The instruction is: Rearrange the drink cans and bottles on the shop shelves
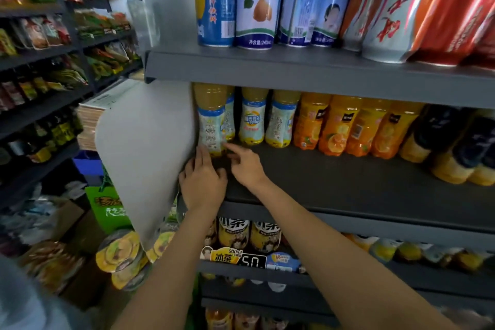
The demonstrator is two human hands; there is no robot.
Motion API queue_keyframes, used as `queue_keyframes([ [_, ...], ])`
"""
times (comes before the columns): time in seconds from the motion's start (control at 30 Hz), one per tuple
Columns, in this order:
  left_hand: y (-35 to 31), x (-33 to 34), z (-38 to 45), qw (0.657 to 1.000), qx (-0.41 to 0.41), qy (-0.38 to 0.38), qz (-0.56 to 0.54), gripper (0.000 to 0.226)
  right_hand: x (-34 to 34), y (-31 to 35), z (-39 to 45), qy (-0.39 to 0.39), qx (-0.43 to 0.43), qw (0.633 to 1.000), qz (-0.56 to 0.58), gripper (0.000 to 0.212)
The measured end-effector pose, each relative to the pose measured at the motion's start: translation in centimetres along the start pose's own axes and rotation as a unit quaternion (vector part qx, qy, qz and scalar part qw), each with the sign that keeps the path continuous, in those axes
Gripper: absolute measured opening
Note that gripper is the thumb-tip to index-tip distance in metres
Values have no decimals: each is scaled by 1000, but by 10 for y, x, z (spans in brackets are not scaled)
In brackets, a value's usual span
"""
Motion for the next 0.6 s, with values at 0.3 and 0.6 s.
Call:
queue_keyframes([
  [0.3, -64, -12, -50, 989, 54, -91, -104, 36, -170, -44, -106, -70, -12, 990, -121, 51],
  [0.6, -371, 15, -217, 901, 371, -123, -189, 40, -465, -119, -314, -192, 31, 948, -251, 41],
])
Point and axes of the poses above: each hand's wrist, its own z-axis towards the middle knuckle, its own x-axis out of the palm, y = z × x, the point moved 4 cm from there along z, towards the middle knuckle, and after that the axes turned 4 degrees about -x, right-handed, at the moved point
